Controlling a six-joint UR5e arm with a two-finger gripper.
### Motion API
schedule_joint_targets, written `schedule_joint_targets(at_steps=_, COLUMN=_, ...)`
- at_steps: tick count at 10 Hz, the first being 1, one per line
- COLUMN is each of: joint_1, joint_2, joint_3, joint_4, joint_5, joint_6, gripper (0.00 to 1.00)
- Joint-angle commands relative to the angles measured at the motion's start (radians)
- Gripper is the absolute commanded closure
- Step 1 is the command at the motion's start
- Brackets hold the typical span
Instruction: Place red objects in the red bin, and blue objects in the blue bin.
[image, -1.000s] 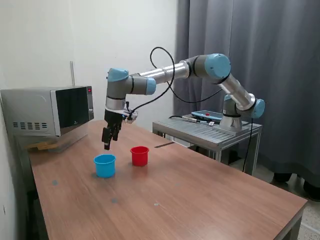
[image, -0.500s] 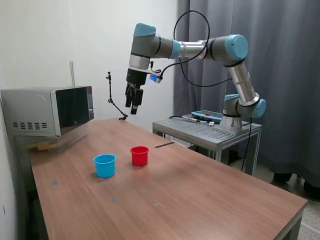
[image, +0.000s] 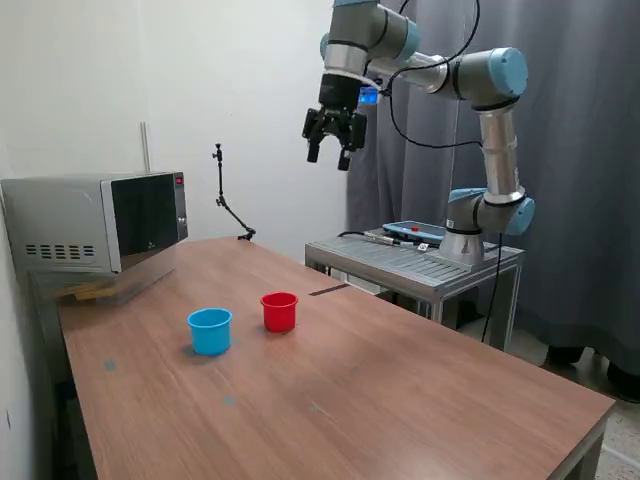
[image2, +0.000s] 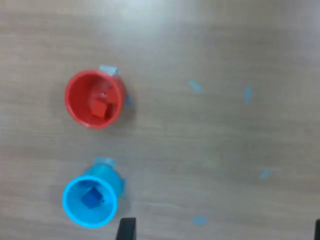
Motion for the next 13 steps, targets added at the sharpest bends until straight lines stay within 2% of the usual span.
schedule_joint_targets(at_steps=1, joint_1=0.004, joint_2=-0.102, joint_3=0.078, joint_4=0.108, joint_5=0.009, joint_6=-0.051, gripper=0.00)
schedule_joint_targets(at_steps=3, joint_1=0.001, joint_2=-0.203, joint_3=0.152, joint_4=0.110, joint_5=0.001, joint_6=-0.077, gripper=0.00)
schedule_joint_targets(at_steps=6, joint_1=-0.002, joint_2=-0.300, joint_3=0.271, joint_4=0.221, joint_5=-0.003, joint_6=-0.106, gripper=0.00)
schedule_joint_targets(at_steps=7, joint_1=-0.008, joint_2=-0.311, joint_3=0.308, joint_4=0.222, joint_5=-0.021, joint_6=-0.105, gripper=0.00)
schedule_joint_targets(at_steps=8, joint_1=-0.019, joint_2=-0.311, joint_3=0.335, joint_4=0.224, joint_5=-0.069, joint_6=-0.094, gripper=0.00)
schedule_joint_targets(at_steps=9, joint_1=-0.033, joint_2=-0.312, joint_3=0.374, joint_4=0.218, joint_5=-0.081, joint_6=-0.092, gripper=0.00)
schedule_joint_targets(at_steps=11, joint_1=-0.048, joint_2=-0.314, joint_3=0.412, joint_4=0.210, joint_5=-0.078, joint_6=-0.092, gripper=0.00)
schedule_joint_targets(at_steps=13, joint_1=-0.063, joint_2=-0.318, joint_3=0.412, joint_4=0.057, joint_5=-0.072, joint_6=-0.091, gripper=0.00)
